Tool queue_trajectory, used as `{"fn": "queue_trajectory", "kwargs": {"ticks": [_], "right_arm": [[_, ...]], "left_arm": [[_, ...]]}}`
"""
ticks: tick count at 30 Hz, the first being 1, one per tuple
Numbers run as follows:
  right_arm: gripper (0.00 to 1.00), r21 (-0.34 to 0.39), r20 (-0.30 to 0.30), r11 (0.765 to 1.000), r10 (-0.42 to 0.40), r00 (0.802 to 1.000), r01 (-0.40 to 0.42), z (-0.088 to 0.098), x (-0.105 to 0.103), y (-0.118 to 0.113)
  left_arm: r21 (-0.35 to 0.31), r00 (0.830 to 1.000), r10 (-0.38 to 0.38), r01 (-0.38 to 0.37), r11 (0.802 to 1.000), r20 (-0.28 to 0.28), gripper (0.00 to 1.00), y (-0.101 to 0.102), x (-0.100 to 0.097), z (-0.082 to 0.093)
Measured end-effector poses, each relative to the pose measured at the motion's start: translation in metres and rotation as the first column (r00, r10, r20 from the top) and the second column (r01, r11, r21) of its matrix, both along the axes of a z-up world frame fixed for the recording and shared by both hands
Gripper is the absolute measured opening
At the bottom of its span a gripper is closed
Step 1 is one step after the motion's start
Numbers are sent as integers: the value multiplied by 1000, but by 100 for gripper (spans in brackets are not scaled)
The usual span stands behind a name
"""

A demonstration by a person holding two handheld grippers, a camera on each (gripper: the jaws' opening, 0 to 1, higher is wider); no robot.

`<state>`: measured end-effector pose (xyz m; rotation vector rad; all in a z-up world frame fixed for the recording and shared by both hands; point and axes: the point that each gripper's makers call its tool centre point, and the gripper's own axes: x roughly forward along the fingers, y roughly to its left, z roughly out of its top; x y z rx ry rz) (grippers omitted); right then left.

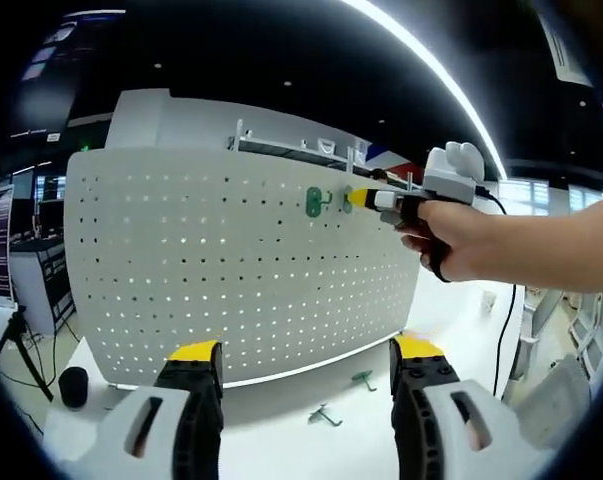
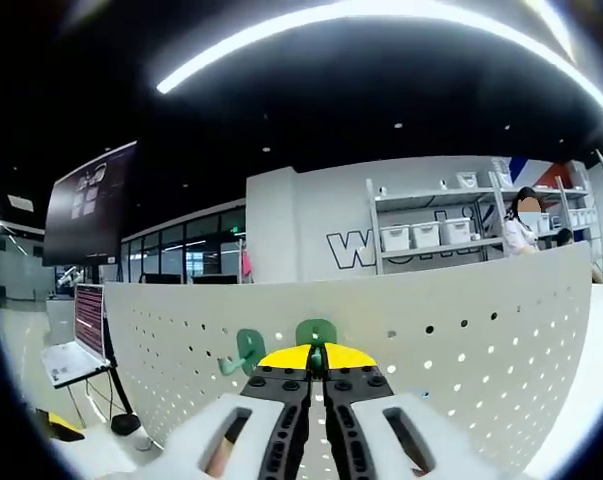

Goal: Insert the hook assembly into the mounting plate slot until the hook locks in place.

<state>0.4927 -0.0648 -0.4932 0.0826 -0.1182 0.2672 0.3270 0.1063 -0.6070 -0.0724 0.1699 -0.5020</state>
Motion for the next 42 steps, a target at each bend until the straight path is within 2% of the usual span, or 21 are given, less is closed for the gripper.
{"fn": "queue_trajectory", "kwargs": {"ticks": [14,19,23,25,28,42], "right_arm": [[1,2,-7,1000,-9,1000,9,-6,8,3],[1,-63,19,997,-46,999,47,-8,7,5],[1,-63,32,994,-86,996,88,-9,10,6],[1,-25,35,994,-103,994,104,-9,10,5],[2,-32,37,993,-117,992,118,-10,10,5],[2,-38,28,993,-110,994,111,-10,10,5]], "left_arm": [[-2,1000,2,-2,1000,-4,70,1,1,0],[1,1000,-1,1,1000,-8,70,2,1,-1],[13,1000,-6,6,1000,0,70,5,0,2],[14,1000,-5,5,1000,1,70,7,1,3],[12,1000,-1,1,1000,5,70,9,1,4],[3,1000,-2,2,1000,-9,70,10,-5,-3]]}}
